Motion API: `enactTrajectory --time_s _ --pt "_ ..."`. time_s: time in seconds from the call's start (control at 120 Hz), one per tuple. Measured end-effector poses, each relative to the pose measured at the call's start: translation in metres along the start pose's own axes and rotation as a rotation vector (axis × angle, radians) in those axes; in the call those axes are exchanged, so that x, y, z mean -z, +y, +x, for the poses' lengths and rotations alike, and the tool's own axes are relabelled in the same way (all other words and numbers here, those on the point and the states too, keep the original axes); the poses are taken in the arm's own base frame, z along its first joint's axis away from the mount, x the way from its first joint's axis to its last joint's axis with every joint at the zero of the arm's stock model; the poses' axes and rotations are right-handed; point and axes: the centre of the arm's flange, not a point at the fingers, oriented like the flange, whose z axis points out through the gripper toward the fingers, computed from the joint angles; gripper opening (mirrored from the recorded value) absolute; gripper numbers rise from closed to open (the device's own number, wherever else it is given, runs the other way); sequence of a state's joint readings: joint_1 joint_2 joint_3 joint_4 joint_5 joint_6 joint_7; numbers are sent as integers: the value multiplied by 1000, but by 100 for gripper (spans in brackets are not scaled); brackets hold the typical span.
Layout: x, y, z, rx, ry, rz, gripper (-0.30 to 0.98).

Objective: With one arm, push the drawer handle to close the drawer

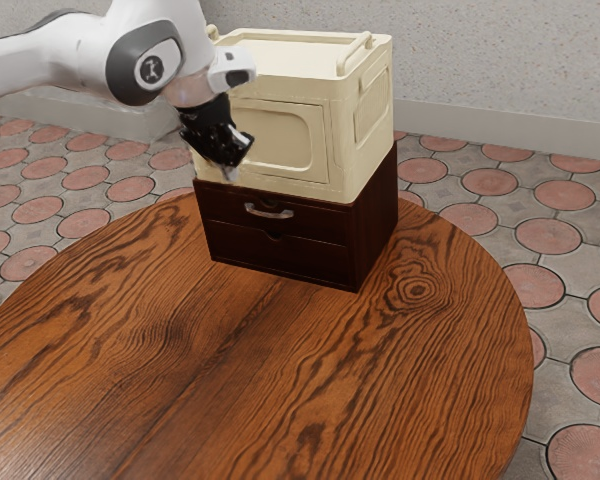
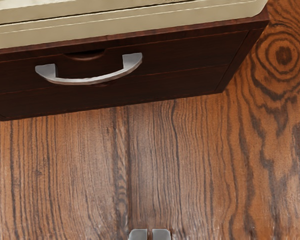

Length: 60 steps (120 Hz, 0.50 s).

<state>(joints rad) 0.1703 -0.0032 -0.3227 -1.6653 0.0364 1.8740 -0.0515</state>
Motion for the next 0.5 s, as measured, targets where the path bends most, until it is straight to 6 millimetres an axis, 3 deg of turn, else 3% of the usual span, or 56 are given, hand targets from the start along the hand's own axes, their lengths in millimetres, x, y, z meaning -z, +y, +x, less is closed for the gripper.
enactTrajectory --time_s 0.067,0.117,0.158,0.233,0.317,0.383,0.5 --pt "23 45 -23 -88 -68 -17 -10" --pt "32 59 -34 -127 -113 -21 -10" --pt "34 48 -39 -119 -148 -17 -10" --pt "31 4 -43 -56 -207 -10 -10" --pt "28 -30 -47 -20 -253 -12 9" --pt "34 -33 -49 -42 -263 -21 24" --pt "38 -17 -51 -120 -283 -35 43"
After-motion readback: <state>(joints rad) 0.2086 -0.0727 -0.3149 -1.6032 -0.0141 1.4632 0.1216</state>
